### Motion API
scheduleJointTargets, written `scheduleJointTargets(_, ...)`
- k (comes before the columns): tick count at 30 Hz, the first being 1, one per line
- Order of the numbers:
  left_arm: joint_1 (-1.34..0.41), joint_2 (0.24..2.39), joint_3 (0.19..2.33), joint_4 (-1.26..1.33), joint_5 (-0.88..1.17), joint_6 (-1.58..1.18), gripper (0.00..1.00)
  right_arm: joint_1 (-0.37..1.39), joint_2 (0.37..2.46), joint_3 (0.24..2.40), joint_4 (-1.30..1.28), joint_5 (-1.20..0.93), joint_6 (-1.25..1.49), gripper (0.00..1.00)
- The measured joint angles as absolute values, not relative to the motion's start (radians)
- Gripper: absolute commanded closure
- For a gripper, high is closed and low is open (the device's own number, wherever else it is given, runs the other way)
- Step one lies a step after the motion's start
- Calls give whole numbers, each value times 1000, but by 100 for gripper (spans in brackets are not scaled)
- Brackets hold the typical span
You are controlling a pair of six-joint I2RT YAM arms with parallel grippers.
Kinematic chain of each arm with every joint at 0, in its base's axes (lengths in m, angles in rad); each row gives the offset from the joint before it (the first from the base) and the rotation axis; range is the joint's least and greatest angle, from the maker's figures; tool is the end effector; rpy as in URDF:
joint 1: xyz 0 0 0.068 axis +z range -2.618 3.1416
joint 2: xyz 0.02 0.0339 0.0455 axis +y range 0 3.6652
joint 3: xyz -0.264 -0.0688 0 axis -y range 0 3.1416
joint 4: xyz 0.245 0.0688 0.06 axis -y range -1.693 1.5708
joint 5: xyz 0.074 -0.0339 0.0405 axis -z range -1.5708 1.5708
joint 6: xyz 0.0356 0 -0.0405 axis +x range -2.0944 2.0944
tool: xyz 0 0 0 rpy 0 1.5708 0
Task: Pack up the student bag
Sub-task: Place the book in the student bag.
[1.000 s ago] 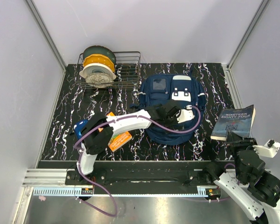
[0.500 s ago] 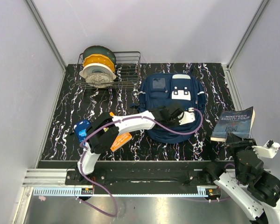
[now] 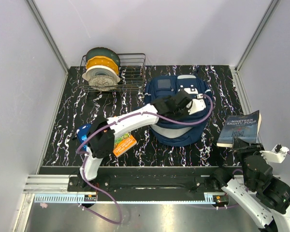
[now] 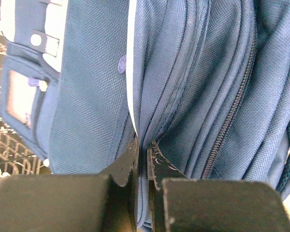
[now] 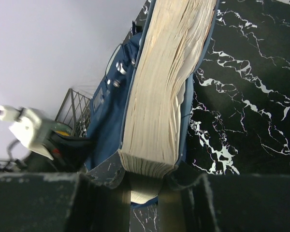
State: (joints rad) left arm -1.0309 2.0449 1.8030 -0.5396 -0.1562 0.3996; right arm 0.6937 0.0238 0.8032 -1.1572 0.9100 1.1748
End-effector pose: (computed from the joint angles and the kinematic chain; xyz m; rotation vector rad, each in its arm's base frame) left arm 0.2465 -0.4005 0.2711 1.4787 1.8186 -0.1286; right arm 0.0005 -0.0361 0.2993 0.9693 1.5417 0.4411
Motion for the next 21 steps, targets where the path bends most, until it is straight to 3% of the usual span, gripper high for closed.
scheduleJointTargets(12, -912, 2020, 2091, -713, -72, 272, 100, 694, 51, 715, -1045, 719, 1115, 100)
scheduleJointTargets(21, -899, 2020, 2141, -779, 4, 181, 100, 694, 132, 501, -745, 516, 1133, 100)
